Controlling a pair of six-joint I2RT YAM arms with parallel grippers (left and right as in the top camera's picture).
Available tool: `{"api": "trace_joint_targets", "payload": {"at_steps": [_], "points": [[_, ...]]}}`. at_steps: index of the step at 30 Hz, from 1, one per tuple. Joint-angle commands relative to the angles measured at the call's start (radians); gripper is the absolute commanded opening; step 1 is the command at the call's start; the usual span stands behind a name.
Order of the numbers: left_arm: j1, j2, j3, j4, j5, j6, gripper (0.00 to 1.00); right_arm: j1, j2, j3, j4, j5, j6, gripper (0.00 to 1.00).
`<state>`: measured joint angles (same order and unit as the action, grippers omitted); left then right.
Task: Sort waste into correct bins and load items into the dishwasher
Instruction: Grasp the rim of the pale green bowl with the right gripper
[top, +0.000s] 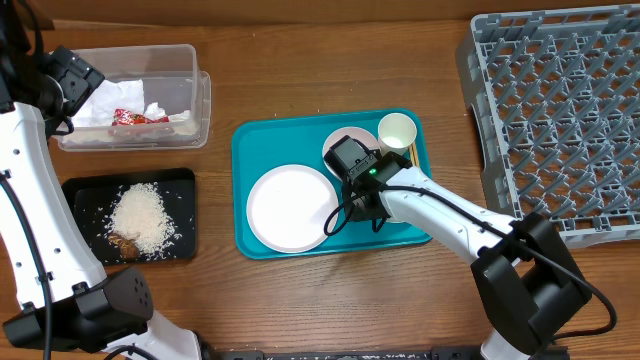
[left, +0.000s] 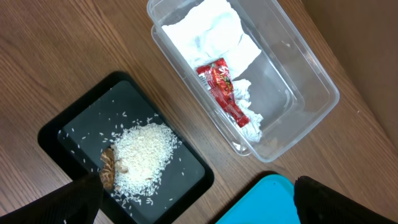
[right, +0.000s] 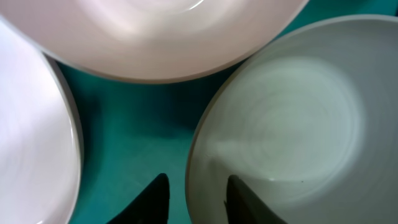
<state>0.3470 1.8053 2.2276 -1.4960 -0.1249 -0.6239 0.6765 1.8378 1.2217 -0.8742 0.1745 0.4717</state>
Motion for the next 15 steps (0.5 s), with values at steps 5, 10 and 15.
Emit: {"api": "trace_joint_targets", "payload": {"at_steps": [5, 10, 15], "points": [[0.0, 0.009, -0.001, 0.004, -0.013, 0.019, 1.0, 0.003, 0.006, 0.007, -0.023, 0.016, 0.012, 0.13], [0.0, 0.009, -0.001, 0.004, -0.013, 0.019, 1.0, 0.003, 0.006, 0.037, -0.09, 0.016, 0.012, 0.04], [0.0, 0.009, -0.001, 0.004, -0.013, 0.019, 1.0, 0.003, 0.006, 0.066, -0.162, 0.016, 0.012, 0.04]]}}
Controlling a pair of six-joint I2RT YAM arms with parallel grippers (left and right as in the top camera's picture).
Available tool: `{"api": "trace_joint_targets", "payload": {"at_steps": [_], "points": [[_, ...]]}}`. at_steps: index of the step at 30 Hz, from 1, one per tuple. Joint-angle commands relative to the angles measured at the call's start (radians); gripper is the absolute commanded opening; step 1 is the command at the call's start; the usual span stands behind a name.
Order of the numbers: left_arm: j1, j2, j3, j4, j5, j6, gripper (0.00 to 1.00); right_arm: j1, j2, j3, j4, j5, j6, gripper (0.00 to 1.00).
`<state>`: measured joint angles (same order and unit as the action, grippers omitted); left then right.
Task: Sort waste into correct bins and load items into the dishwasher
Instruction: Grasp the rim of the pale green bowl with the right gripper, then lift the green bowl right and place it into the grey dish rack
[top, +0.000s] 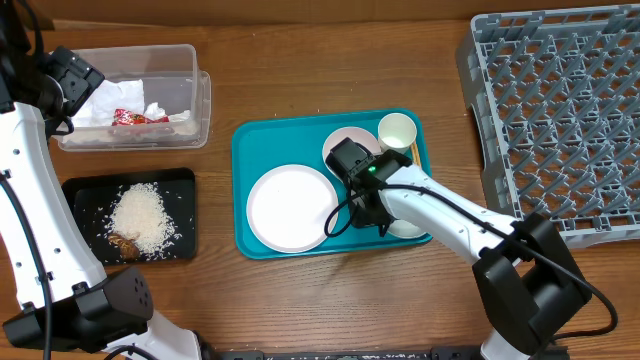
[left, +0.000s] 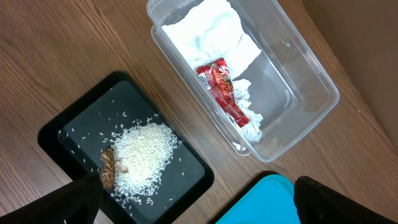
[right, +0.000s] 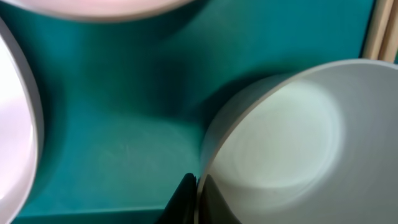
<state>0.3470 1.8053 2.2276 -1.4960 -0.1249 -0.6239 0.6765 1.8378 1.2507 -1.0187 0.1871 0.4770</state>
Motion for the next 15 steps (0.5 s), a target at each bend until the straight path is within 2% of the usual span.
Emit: {"api": "trace_joint_targets", "payload": {"at_steps": [1, 7, 15], "points": [[0.0, 0.009, -0.001, 0.004, -0.013, 0.019, 1.0, 0.003, 0.005, 0.048, -0.035, 0.003, 0.007, 0.04], [0.0, 0.009, -0.001, 0.004, -0.013, 0.019, 1.0, 0.003, -0.024, 0.137, -0.106, -0.005, 0.007, 0.04], [0.0, 0.009, -0.001, 0.004, -0.013, 0.019, 1.0, -0.024, -0.135, 0.368, -0.241, 0.004, -0.014, 0.04]]}}
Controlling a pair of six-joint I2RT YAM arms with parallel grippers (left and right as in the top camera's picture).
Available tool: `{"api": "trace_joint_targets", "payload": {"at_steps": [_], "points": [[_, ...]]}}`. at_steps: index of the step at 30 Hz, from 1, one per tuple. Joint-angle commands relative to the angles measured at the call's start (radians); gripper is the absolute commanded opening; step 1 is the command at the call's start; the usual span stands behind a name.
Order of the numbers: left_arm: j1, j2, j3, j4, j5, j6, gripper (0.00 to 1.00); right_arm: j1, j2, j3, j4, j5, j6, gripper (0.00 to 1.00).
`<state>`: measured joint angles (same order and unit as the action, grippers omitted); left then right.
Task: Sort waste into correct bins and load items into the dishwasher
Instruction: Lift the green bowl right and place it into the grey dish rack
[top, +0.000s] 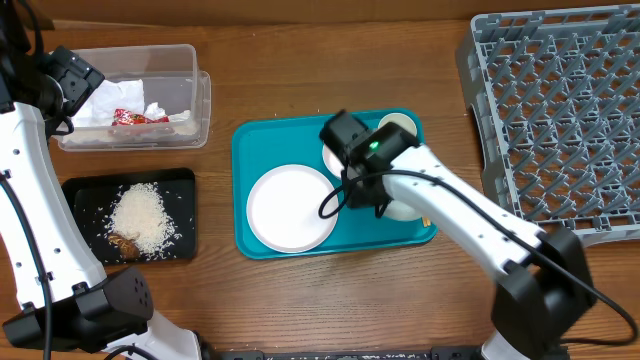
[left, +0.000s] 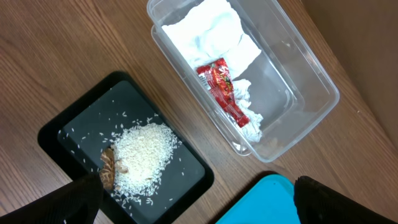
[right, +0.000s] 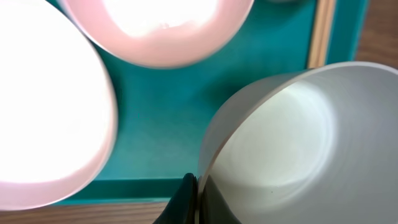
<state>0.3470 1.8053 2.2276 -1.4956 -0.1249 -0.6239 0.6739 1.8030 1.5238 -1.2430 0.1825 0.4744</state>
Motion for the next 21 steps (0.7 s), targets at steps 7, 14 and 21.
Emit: {"api": "trace_joint_targets", "payload": {"at_steps": [7, 14, 21], "points": [[0.0, 0.009, -0.001, 0.003, -0.013, 0.019, 1.0, -0.256, -0.241, 0.262, -0.051, -0.035, -0.116, 0.04], [0.0, 0.009, -0.001, 0.003, -0.013, 0.019, 1.0, -0.716, -0.291, 0.302, 0.086, -0.431, -0.318, 0.04], [0.0, 0.009, -0.001, 0.003, -0.013, 0.019, 1.0, -1.094, -0.206, 0.269, 0.298, -0.925, -0.327, 0.04]]}}
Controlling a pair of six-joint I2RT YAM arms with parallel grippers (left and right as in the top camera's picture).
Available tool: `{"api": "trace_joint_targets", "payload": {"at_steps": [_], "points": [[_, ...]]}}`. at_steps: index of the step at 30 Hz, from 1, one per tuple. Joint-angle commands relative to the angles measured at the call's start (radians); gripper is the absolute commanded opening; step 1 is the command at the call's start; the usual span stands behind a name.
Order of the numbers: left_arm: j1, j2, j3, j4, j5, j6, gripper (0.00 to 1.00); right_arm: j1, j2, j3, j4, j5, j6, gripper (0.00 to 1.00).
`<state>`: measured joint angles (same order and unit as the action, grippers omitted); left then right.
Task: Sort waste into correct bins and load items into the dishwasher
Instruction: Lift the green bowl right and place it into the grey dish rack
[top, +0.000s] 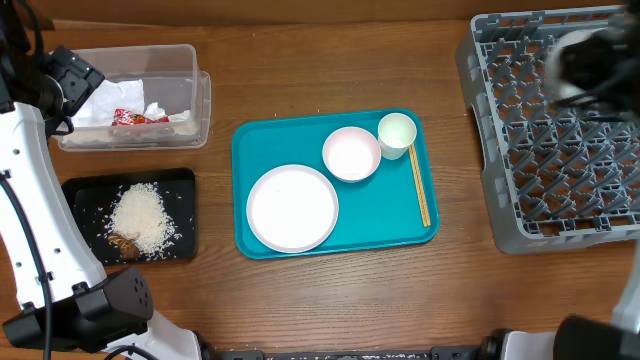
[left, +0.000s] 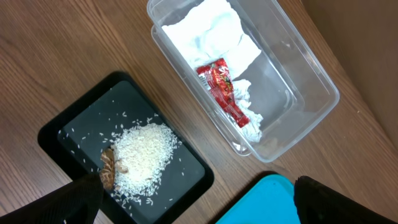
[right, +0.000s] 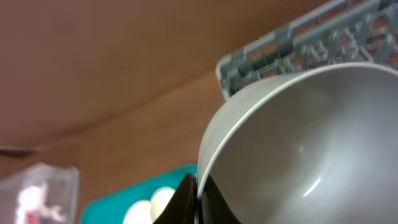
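My right gripper (right: 194, 186) is shut on the rim of a pale grey bowl (right: 298, 143), one finger inside and one outside. In the overhead view the right gripper (top: 590, 60) is a blur over the grey dish rack (top: 560, 150) at the far right. A teal tray (top: 380, 225) holds a white plate (top: 292, 208), a pink bowl (top: 351, 153), a cup (top: 396, 133) and chopsticks (top: 420, 185). My left gripper (left: 199, 208) stands open, high above the table's left side.
At the back left, a clear bin (top: 135, 95) holds white tissue and a red wrapper (left: 227, 93). A black tray (top: 75, 215) with rice and a brown scrap lies in front of it. The rack's corner (right: 267, 56) shows behind the held bowl.
My right gripper, still shut on the grey bowl, has gone from above the tray's right part to over the dish rack at the far right. The left arm has not moved.
My right gripper first stood open astride the grey bowl's rim on the tray. Then it was shut on that rim. After that the bowl hung above the tray's right side, and now it is over the dish rack. The left gripper stayed open throughout.
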<state>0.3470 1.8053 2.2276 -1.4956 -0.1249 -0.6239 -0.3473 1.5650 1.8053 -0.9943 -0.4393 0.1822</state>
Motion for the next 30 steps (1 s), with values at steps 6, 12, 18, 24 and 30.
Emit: {"api": "trace_joint_targets", "payload": {"at_steps": [6, 12, 18, 24, 30], "points": [[0.0, 0.009, -0.001, 0.003, -0.013, 0.019, 1.0, -0.18, 0.172, -0.017, 0.266, -0.558, -0.034, 0.04], [0.0, 0.009, -0.001, 0.003, -0.013, 0.019, 1.0, -0.18, 0.307, -0.017, 0.441, -0.621, 0.016, 0.04], [0.0, 0.009, -0.001, 0.003, -0.013, 0.019, 1.0, -0.187, 0.409, -0.017, 0.573, -0.62, 0.14, 0.04], [0.0, 0.009, -0.001, 0.003, -0.013, 0.019, 1.0, -0.238, 0.433, -0.017, 0.619, -0.617, 0.136, 0.04], [0.0, 0.009, -0.001, 0.003, -0.013, 0.019, 1.0, -0.317, 0.44, -0.017, 0.629, -0.602, 0.137, 0.04]]}}
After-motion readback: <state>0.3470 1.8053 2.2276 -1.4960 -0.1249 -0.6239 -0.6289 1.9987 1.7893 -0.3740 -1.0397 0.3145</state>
